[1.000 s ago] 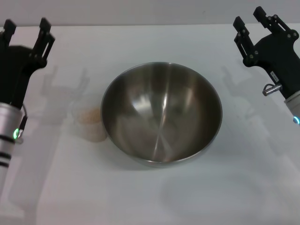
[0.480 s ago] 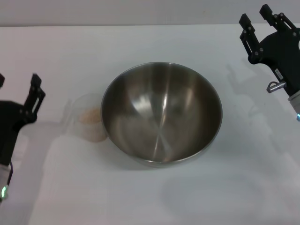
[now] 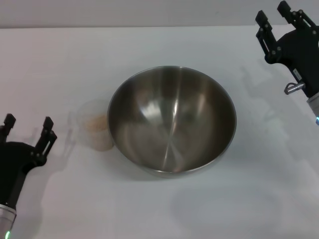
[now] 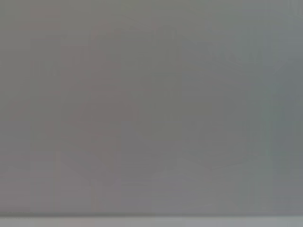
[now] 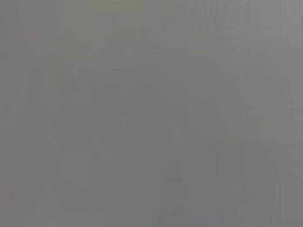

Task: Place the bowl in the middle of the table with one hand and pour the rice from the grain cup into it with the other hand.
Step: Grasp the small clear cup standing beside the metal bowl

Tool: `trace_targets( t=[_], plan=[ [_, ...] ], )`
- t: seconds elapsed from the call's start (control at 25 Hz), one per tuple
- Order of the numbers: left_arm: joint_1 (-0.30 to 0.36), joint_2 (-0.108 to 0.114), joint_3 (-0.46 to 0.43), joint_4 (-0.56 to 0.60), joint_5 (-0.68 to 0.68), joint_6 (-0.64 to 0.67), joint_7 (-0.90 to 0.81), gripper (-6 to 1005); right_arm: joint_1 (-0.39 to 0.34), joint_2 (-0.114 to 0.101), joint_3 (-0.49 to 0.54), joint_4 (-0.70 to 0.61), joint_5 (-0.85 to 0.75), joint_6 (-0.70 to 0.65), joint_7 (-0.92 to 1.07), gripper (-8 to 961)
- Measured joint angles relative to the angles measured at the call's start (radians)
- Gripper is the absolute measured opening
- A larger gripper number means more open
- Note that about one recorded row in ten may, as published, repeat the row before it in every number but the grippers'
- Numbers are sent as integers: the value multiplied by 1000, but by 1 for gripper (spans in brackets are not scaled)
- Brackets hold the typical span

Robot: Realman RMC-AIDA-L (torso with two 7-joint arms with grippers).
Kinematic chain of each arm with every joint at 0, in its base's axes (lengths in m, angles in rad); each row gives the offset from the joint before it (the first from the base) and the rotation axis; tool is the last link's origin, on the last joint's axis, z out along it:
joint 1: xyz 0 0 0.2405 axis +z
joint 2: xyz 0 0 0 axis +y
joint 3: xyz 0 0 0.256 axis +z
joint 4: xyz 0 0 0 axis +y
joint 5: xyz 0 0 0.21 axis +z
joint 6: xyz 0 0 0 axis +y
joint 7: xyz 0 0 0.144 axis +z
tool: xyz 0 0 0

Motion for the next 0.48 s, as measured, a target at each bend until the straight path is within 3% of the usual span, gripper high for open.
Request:
trace_targets(
  t=[0.48],
  plan=[
    [-9,-1,37,1,2,-55,0,685,-4,0,9,11,-2,-5,-1,456]
  ],
)
